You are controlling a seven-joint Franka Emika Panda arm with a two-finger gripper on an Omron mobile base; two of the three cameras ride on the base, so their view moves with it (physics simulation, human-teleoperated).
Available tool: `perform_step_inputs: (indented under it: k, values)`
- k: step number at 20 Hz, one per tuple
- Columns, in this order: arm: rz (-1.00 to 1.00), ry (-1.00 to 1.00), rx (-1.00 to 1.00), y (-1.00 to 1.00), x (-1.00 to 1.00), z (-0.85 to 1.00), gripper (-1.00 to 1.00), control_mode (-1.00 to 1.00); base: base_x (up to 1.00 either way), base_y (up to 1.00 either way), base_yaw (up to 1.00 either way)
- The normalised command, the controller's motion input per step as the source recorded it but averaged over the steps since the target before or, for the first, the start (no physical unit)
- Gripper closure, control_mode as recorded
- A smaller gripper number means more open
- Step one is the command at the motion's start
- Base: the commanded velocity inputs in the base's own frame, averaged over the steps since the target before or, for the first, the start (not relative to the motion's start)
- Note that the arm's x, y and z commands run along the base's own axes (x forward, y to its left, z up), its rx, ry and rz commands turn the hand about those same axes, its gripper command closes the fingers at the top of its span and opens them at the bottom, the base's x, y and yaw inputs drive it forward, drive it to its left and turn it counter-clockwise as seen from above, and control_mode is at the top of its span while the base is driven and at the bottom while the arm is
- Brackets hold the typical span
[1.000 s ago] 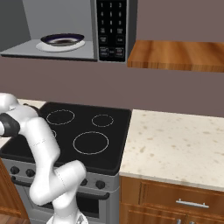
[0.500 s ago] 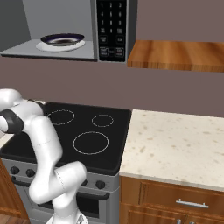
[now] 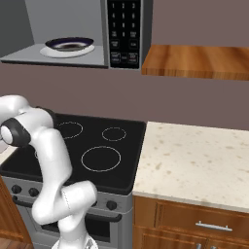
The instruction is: Pick the corn from the counter and place it in the microwave. Then turn on the microwave.
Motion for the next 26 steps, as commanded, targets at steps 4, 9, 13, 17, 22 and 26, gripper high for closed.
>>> perform_step_inputs:
  k: [4,9,13,17,22,26]
  values:
    - [-0.03,-0.02,0.00,-0.36,0.12,0.10,1.00,-1.00,0.00,0.00,0.00]
    - [-0.03,-0.01,0.00,-0.37,0.12,0.10,1.00,-1.00,0.00,0.00,0.00]
    - [-0.03,0.00,0.00,-0.39,0.08,0.10,1.00,-1.00,0.00,0.00,0.00]
    - [-0.02,0.00,0.01,-0.40,0.02,0.13,1.00,-1.00,0.00,0.00,0.00]
    - [-0.01,0.00,0.02,-0.41,0.00,0.16,1.00,-1.00,0.00,0.00,0.00]
    - [-0.01,0.00,0.02,-0.44,0.00,0.12,1.00,-1.00,0.00,0.00,0.00]
